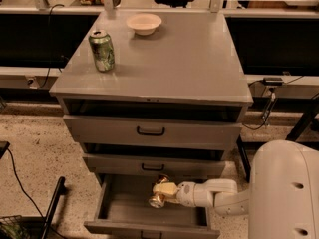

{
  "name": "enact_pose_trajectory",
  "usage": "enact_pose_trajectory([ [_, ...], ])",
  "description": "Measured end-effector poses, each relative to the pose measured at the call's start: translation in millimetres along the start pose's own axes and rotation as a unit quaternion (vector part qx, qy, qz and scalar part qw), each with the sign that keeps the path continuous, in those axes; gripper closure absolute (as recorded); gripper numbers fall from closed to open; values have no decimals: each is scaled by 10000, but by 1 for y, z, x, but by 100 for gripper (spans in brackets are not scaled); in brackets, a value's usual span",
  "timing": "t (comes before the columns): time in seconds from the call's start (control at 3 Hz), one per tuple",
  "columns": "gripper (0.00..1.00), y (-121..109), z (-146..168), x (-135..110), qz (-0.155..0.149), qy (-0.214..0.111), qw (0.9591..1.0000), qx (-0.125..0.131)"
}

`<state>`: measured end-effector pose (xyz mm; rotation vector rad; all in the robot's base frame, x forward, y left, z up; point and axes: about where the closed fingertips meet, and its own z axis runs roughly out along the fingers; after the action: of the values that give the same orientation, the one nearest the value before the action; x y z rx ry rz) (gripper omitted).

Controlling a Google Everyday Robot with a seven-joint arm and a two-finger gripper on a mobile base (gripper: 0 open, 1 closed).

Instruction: Pick orange can from bottom drawer and place on counter

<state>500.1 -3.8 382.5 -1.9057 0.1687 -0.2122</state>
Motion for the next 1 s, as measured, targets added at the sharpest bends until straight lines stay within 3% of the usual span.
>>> enact_pose_trajectory([
  [0.33, 100, -39, 1, -25, -915, -507, 9945, -93],
  [0.67, 100, -101, -7, -57, -1846, -958, 9781, 13],
  [1.0, 100, -176, -33, -72, -2528, -1125, 9602, 375],
])
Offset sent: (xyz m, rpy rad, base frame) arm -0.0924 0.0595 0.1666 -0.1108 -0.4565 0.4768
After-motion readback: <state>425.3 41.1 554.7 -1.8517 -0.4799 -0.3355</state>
